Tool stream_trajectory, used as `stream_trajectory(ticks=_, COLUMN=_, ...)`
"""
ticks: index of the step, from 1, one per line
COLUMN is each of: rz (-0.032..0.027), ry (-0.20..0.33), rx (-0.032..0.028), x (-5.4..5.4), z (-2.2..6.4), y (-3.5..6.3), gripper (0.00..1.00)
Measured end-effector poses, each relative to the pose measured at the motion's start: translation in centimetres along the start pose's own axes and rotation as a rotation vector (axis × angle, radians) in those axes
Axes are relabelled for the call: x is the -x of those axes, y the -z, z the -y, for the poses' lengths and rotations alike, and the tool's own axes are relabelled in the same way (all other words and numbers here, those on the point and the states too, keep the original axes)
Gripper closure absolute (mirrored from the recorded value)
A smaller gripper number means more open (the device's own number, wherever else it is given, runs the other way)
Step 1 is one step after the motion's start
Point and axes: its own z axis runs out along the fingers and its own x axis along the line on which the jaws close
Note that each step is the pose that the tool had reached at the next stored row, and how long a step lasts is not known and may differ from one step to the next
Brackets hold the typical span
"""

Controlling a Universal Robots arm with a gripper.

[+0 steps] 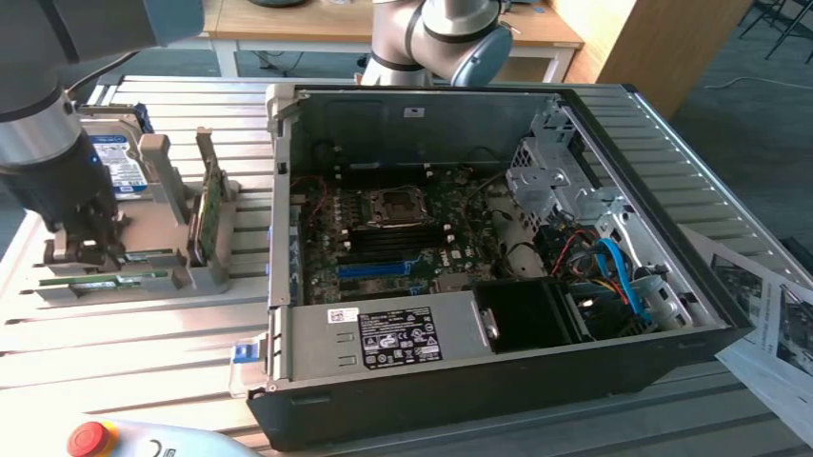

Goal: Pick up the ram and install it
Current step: 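Pick up the ram and move it above insertion slot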

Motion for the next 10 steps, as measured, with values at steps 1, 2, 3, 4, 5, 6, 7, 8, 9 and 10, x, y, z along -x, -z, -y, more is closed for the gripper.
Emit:
stream_trajectory(ticks=1, rz=-0.0001, ry=0.0, rx=0.0001, x=-0.07, z=0.0, y=0.01, gripper=0.7)
stream_trajectory(ticks=2, rz=-0.0001, ry=0.0, rx=0.0001, x=-0.14, z=-0.01, y=0.01, gripper=0.7)
stream_trajectory(ticks=3, rz=-0.0001, ry=0.0, rx=0.0002, x=-0.18, z=-0.01, y=0.01, gripper=0.7)
stream_trajectory(ticks=4, rz=-0.0001, ry=0.0, rx=0.0001, x=-0.19, z=-0.01, y=0.01, gripper=0.7)
stream_trajectory(ticks=5, rz=-0.0001, ry=0.0, rx=0.0001, x=-0.19, z=-0.01, y=0.01, gripper=0.7)
stream_trajectory(ticks=6, rz=0.0, ry=0.0, rx=0.0001, x=-0.19, z=-0.01, y=0.01, gripper=0.7)
stream_trajectory(ticks=7, rz=0.0, ry=0.0, rx=0.0, x=-0.19, z=-0.01, y=0.0, gripper=0.7)
stream_trajectory(ticks=8, rz=0.0, ry=0.0, rx=0.0, x=-0.2, z=-0.01, y=-0.02, gripper=0.7)
stream_trajectory(ticks=9, rz=0.0001, ry=0.0, rx=-0.0001, x=-0.21, z=-0.01, y=-0.06, gripper=0.7)
stream_trajectory(ticks=10, rz=0.0, ry=0.0, rx=0.0001, x=-0.22, z=-0.01, y=-0.1, gripper=0.7)
